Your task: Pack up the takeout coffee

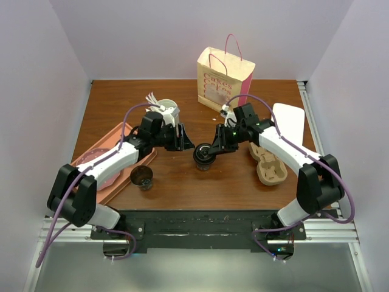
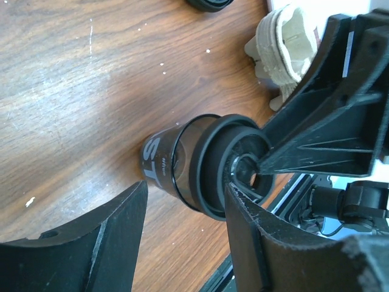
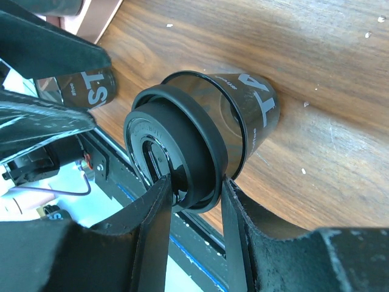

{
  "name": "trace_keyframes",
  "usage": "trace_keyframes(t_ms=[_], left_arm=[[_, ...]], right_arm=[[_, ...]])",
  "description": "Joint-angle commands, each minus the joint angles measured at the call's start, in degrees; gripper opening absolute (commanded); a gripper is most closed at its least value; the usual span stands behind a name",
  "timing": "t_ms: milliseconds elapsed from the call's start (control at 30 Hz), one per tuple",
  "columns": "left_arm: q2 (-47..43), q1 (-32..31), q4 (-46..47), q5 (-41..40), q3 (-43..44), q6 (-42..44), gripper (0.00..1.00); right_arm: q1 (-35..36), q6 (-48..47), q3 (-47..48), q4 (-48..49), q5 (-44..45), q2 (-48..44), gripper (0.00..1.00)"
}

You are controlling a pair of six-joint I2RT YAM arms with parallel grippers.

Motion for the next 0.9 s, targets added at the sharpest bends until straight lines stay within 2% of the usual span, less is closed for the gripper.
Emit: trace_keyframes(t_ms=[0,867], left_arm=[[0.95,-0.64,1.15,0.36,2.50,1.74,0.58],[3.23,-1.35,-0.16,-0.78,2.50,2.98,0.57]], right_arm=[[0.19,-1.13,3.78,-1.84,1.23,0.85,0.32],[0.98,-1.39,5.19,-2.64,1.67,3.76,0.38]])
